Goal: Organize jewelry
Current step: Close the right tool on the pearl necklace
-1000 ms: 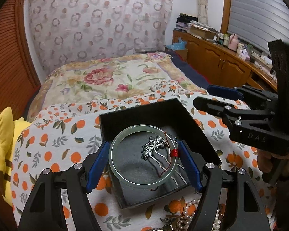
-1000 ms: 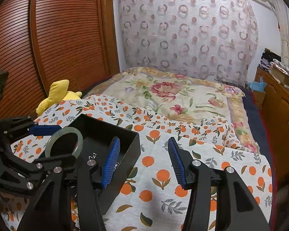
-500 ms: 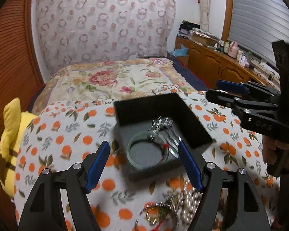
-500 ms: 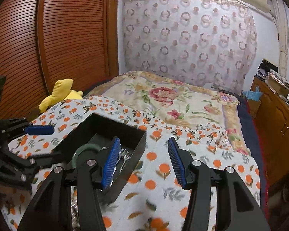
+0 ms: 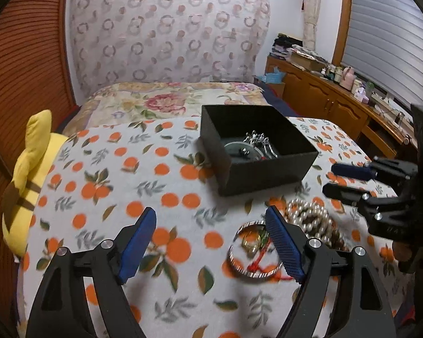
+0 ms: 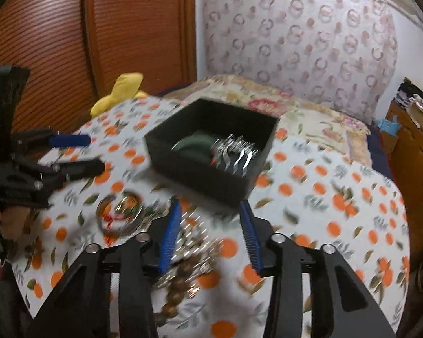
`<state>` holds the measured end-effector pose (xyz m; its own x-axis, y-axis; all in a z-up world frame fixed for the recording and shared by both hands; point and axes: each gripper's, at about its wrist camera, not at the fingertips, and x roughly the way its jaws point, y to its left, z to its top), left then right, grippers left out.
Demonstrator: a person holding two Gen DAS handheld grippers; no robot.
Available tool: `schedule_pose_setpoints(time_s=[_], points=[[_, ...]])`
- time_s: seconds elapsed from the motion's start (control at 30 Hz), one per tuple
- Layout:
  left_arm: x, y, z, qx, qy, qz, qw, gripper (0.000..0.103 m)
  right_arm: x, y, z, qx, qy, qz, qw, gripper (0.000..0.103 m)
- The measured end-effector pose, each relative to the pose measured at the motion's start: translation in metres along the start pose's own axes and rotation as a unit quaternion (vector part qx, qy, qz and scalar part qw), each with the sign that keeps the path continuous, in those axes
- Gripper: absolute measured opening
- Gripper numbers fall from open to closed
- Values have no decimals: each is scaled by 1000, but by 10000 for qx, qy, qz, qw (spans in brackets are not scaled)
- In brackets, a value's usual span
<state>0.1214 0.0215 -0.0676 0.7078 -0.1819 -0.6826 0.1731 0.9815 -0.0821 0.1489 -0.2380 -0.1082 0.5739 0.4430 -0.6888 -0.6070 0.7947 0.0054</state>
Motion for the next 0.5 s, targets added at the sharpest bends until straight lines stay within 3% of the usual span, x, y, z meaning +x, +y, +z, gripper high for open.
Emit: schedule_pose_setpoints(time_s=[0.13, 0.2, 0.5], points=[[-8, 8, -13, -56, -6, 23, 10000, 83, 3, 11, -11, 33, 142, 118, 9998, 23], [-11, 11, -19, -81, -17, 30, 10000, 83, 5, 14, -14, 63, 200, 155, 9997, 19], [-29, 12, -38, -151, -130, -42, 9998, 83, 11, 12, -14, 307, 383, 185, 9986, 18]])
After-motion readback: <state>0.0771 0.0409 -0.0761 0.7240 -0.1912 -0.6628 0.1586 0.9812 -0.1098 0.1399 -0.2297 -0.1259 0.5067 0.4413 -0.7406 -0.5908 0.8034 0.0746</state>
